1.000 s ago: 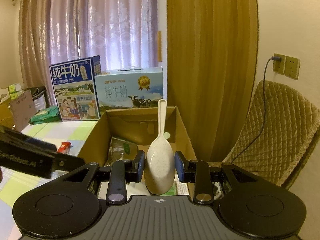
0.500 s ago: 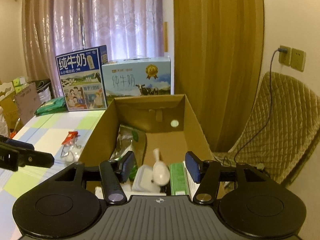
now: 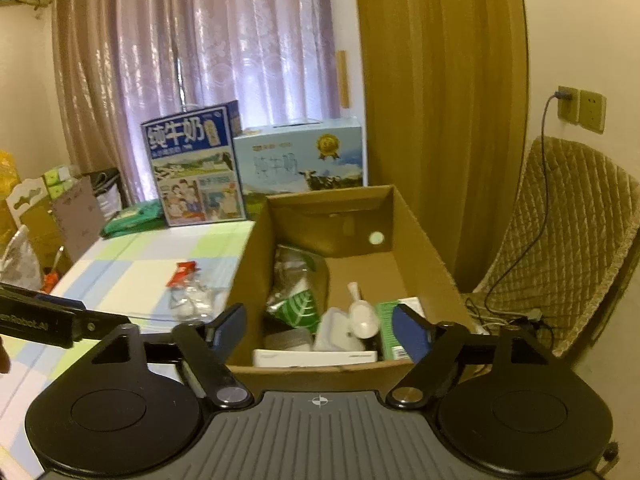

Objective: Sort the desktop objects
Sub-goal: 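Move the left tool to the red candy packet while the right tool approaches the clear container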

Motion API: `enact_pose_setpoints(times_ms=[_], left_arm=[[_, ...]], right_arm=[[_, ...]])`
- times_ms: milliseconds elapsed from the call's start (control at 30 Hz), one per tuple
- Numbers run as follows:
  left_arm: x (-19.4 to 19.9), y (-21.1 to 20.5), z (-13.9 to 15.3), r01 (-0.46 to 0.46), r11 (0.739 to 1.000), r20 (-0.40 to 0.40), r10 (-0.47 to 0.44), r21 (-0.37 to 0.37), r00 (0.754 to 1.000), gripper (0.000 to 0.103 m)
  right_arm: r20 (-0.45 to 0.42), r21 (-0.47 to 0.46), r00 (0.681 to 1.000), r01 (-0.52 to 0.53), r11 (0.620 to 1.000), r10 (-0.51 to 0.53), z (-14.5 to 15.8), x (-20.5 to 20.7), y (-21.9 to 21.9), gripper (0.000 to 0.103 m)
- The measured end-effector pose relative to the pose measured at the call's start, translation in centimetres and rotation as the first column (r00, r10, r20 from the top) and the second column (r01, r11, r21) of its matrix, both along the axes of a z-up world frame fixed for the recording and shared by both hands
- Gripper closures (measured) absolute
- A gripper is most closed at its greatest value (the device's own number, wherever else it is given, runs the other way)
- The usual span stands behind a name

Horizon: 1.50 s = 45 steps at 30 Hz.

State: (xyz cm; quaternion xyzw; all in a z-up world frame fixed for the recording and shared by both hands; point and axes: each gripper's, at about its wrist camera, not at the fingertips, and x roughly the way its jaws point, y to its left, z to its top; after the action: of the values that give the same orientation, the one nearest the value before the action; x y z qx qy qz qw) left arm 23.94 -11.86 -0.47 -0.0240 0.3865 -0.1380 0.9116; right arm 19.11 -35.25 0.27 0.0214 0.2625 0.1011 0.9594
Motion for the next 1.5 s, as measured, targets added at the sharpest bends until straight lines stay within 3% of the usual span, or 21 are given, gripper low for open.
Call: enact_pose_setpoints(times_ms=[167,400,1033,1267,1500], left_arm=[[-1.4,2.1,0.6,-0.032,0.999,0.013,0.032,-0.001,0.999,0.011],[-3.4,6.0,0.9,-0.096,0.995,0.019,0.096,0.007,0.995,0.005],[-5.8,14.0,0.8,-0.228,0.974,0.029,0.228,0.006,0.973,0.002],[-4.4,15.6,0.0,-0.240,0.971,0.018,0.240,0.019,0.971,0.002],[-0.2,17.6,-0.8,-0.241,0.970,0.031,0.240,0.029,0.970,0.002]], right_arm=[[0.015,-0.005,1.000,-0.025,1.000,0.025,0.7,-1.4,2.1,0.002],[0.010,-0.030,0.997,-0.073,0.997,0.073,1.1,-2.8,5.3,0.002],[-0.005,-0.079,0.978,-0.206,0.975,0.206,0.2,-3.6,12.1,0.002],[-0.022,-0.077,0.969,-0.247,0.966,0.246,-0.7,-2.3,14.0,0.002],[-0.024,-0.088,0.955,-0.297,0.951,0.296,-2.0,0.9,16.9,0.002]])
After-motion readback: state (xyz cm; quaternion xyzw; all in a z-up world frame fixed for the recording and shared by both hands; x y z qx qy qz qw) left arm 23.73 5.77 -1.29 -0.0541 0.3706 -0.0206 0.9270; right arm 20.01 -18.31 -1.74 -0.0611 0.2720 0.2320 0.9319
